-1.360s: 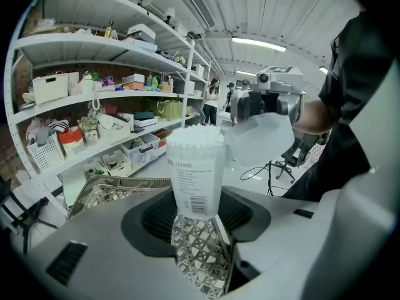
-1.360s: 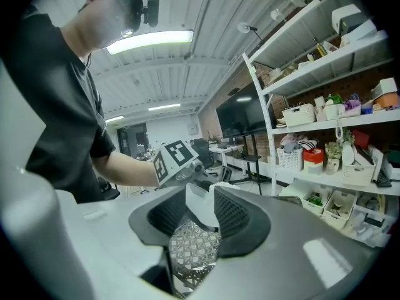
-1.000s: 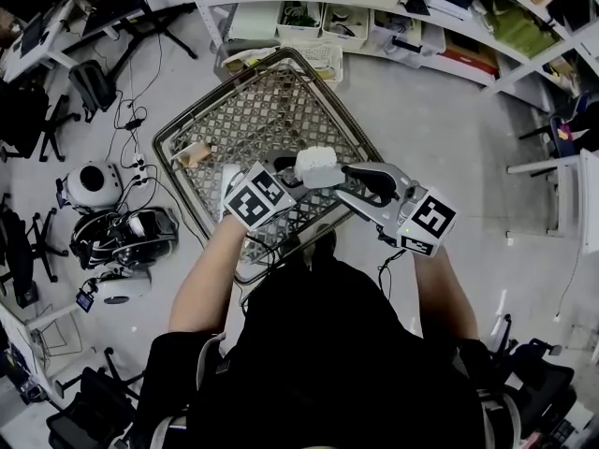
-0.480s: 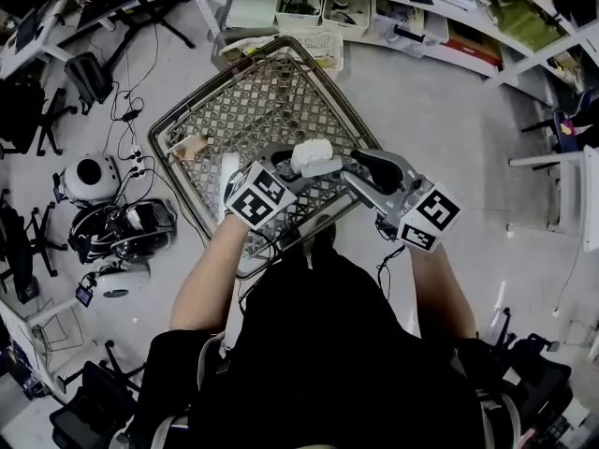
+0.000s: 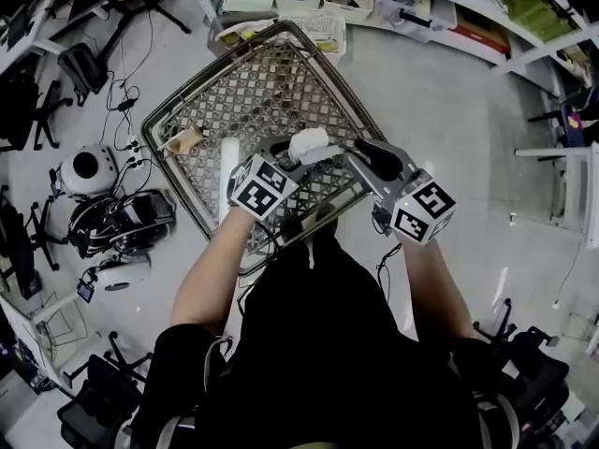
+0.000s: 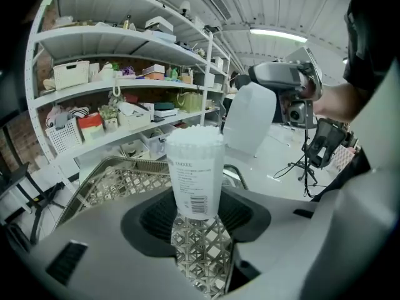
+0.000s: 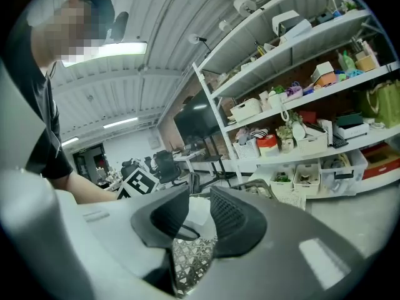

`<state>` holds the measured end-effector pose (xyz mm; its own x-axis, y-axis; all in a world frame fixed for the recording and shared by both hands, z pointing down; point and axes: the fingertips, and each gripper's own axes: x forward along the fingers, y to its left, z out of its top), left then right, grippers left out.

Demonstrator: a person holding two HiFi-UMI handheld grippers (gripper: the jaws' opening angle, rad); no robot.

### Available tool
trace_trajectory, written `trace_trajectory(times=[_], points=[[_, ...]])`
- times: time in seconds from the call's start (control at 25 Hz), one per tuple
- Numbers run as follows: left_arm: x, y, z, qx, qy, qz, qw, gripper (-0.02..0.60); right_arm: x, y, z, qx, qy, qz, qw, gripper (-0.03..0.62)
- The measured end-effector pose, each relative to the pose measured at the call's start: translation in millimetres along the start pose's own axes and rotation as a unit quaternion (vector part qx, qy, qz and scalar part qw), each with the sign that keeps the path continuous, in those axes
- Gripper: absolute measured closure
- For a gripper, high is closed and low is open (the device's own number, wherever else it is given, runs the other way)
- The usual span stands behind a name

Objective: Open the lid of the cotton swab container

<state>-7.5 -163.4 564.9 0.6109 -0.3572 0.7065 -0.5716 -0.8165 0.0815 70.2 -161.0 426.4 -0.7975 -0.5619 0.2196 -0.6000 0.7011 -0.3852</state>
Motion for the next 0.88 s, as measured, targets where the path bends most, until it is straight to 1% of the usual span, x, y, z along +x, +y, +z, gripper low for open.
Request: trace_trajectory(times=[0.08,0.2,0.32,0.52,0.68,0.88], points=[[6.1,6.4,-2.2,-0.011,-0.002,0.004,0.9999,0.383,5.3,-6.7,-4.7,0.009,0.0,-0.001,1.0,0.484],[14.0,13.1,-10.5,-0.024,0.012,0.011,0.9996,0.383,11.7,-16.8,-16.5,0.022,0.003,-0.002,1.0,0.484],[24.6,21.5,-20.5,-0.035,0.014,0.019,0.9991,0.385,21.3,-30.9,-33.3,0.022,0.015,-0.017,1.0,0.507],[37.4,35.4,-36.4,-0.072,0.018,0.032,0.9967,0.384,36.6,-51.9,-58.0,0.03,0.022,-0.041,0.998,0.563],[48.2,44.8,-41.1,-0.086,0.008,0.042,0.9954,0.384,45.4,-61.9,-77.8,0.031,0.028,-0.048,0.998,0.583],[64.2,50.8,-55.9,-0.093,0.007,0.06,0.9938,0.384,51.4,-73.5,-100.8,0.024,0.038,-0.065,0.997,0.583]])
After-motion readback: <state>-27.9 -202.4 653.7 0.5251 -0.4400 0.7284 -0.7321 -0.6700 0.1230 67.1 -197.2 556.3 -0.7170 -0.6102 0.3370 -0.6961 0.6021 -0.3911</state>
